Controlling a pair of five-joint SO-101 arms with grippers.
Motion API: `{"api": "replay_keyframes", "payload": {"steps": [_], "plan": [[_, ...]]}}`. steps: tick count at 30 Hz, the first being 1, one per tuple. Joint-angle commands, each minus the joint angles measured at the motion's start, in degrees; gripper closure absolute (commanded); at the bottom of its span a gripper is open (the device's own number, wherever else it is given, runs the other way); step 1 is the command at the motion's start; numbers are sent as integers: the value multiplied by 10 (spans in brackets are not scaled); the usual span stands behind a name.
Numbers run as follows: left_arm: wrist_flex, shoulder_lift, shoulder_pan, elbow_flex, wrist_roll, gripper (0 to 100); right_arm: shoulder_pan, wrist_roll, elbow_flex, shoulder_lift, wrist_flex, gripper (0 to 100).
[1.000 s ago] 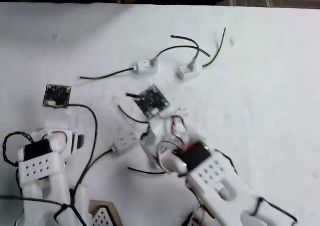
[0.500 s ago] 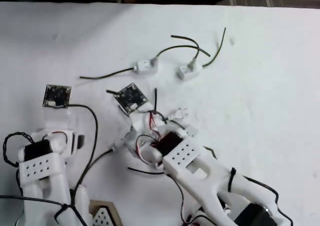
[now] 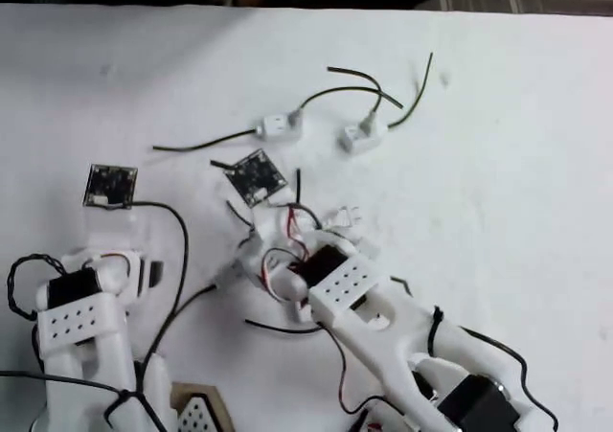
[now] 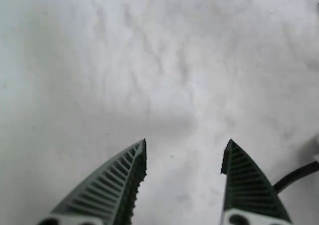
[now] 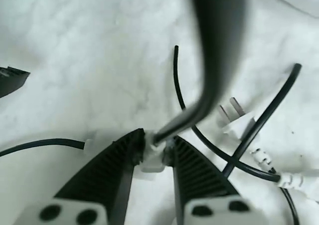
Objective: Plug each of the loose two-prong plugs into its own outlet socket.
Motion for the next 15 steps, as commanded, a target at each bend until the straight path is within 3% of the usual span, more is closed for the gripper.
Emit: {"api": "replay_keyframes", "payload": {"steps": [1, 15], "plan": [[-10, -12, -3, -4, -5, 749, 9, 13, -26, -3, -9, 981], [-10, -12, -3, -4, -5, 749, -13, 13, -11, -3, 27, 981]]}}
